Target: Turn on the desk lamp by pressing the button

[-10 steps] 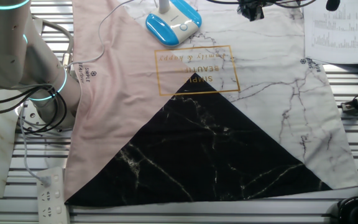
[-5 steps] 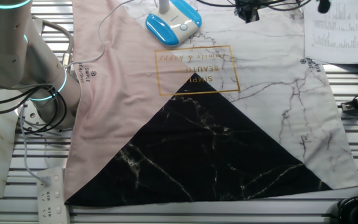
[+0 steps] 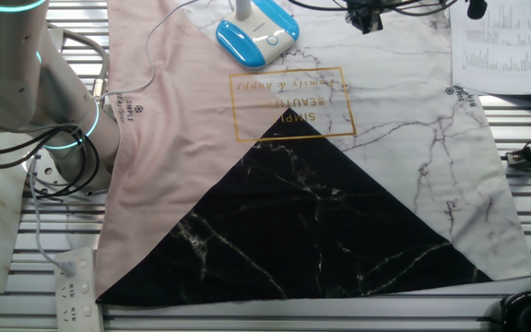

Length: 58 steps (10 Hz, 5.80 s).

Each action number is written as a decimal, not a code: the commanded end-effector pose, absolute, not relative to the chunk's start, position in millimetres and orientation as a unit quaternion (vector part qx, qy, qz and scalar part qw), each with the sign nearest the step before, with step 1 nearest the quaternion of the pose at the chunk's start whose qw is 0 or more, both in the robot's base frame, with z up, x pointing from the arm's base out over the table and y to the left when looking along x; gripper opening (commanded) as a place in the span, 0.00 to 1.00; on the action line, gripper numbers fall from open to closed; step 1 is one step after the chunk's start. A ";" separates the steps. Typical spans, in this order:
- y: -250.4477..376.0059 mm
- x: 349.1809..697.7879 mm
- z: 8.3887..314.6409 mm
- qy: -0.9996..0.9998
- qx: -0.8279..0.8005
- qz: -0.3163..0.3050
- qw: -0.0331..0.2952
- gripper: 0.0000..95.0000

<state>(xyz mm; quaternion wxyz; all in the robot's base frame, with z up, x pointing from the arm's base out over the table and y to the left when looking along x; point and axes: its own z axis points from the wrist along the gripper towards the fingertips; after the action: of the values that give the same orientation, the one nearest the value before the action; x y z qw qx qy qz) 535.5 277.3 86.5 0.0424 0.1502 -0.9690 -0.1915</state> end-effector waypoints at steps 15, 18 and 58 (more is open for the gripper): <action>286.9 527.5 78.2 -0.970 0.155 -0.185 0.034 0.00; 287.3 528.0 77.6 -0.970 0.152 -0.185 0.038 0.00; 299.4 507.7 77.0 -0.961 0.095 -0.215 0.143 0.00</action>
<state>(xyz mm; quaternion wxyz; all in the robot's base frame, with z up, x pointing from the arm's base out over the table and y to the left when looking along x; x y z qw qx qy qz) 508.6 300.4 76.4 0.1432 0.0953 -0.9613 -0.2150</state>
